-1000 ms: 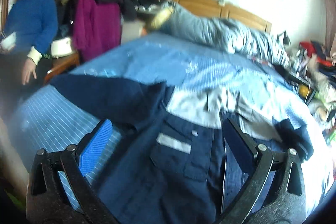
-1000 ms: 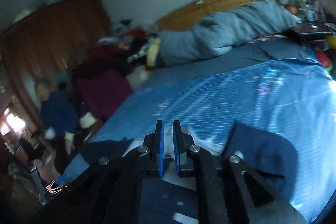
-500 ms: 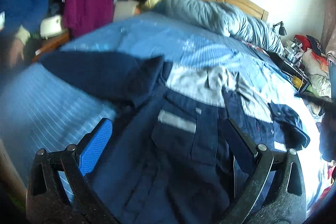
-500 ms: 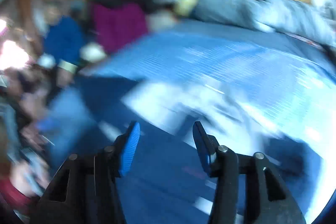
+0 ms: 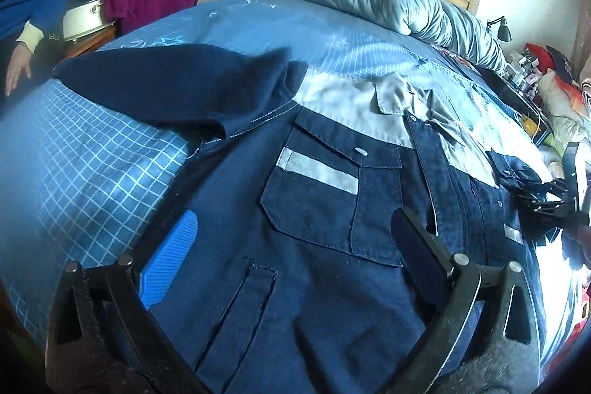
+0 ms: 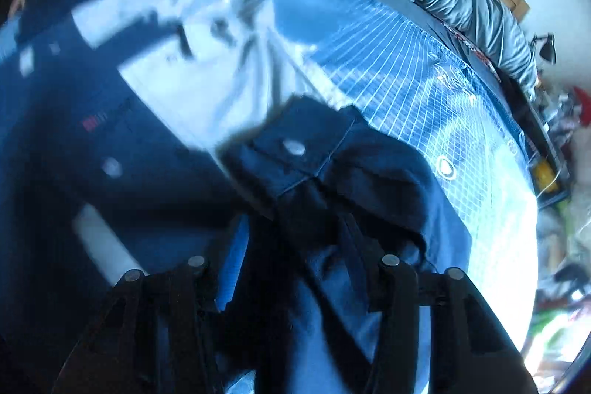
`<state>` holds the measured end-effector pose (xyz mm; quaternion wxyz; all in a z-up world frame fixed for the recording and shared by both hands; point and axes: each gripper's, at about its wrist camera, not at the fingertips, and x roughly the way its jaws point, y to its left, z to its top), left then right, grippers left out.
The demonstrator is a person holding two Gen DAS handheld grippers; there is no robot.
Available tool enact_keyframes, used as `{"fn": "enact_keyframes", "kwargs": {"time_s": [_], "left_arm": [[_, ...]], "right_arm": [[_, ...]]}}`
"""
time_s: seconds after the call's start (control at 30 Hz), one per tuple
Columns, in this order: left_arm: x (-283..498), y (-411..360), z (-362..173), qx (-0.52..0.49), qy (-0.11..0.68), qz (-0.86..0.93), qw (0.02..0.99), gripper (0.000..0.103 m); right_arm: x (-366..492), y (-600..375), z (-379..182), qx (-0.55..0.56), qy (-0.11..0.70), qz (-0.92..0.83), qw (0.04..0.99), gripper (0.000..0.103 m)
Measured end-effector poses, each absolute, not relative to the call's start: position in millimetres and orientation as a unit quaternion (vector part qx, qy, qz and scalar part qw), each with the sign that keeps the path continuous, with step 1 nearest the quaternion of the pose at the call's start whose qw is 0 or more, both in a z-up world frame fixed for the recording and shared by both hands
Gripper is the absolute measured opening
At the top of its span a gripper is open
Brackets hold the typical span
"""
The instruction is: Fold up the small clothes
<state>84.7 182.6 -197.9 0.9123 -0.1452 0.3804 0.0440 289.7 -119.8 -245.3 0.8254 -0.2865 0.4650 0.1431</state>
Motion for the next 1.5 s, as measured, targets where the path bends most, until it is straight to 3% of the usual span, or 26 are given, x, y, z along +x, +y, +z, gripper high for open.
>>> {"fn": "enact_keyframes", "kwargs": {"time_s": [0.17,0.3,0.57,0.67,0.77,0.87,0.97,1.0,1.03,1.1,1.33,1.5], "left_arm": [[87.3,182.0,-200.6,-0.15,0.386,0.038,0.91,0.103],[88.0,181.9,-197.9,-0.157,0.383,0.029,0.91,0.103],[88.2,196.1,-185.1,-0.182,0.361,0.026,0.914,0.103],[84.0,204.0,-181.1,-0.188,0.353,0.029,0.916,0.103],[80.3,212.5,-183.0,-0.189,0.357,0.033,0.914,0.103],[78.1,220.1,-189.0,-0.192,0.365,0.034,0.91,0.103],[77.0,227.4,-193.5,-0.196,0.367,0.035,0.909,0.103],[77.3,229.9,-195.3,-0.201,0.367,0.036,0.908,0.103],[78.9,232.0,-198.2,-0.208,0.369,0.037,0.905,0.103],[82.6,233.8,-200.4,-0.22,0.369,0.035,0.902,0.103],[95.2,219.7,-197.5,-0.211,0.363,0.013,0.908,0.103],[96.3,217.9,-192.3,-0.212,0.358,0.032,0.909,0.103]], "right_arm": [[302.3,-119.9,-246.3,-0.263,0.449,0.133,0.843,0.041],[309.1,-117.8,-242.1,-0.231,0.454,0.138,0.849,0.005],[282.6,-42.0,-122.2,-0.066,0.32,0.238,0.915,0.004],[285.5,26.5,-111.9,-0.051,0.306,0.298,0.903,0.004],[290.6,92.7,-136.5,-0.061,0.323,0.343,0.88,0.004],[293.1,131.7,-179.2,-0.082,0.365,0.348,0.86,0.007],[285.0,126.5,-197.0,-0.081,0.393,0.339,0.851,0.018],[278.6,115.4,-193.9,-0.069,0.391,0.338,0.854,0.024],[271.1,96.6,-188.7,-0.047,0.387,0.335,0.858,0.039],[256.0,44.5,-181.1,-0.004,0.377,0.307,0.874,0.05],[211.4,-170.8,-208.8,0.122,0.415,0.118,0.894,0.054],[209.6,-227.6,-241.0,0.176,0.445,0.1,0.872,0.054]]}}
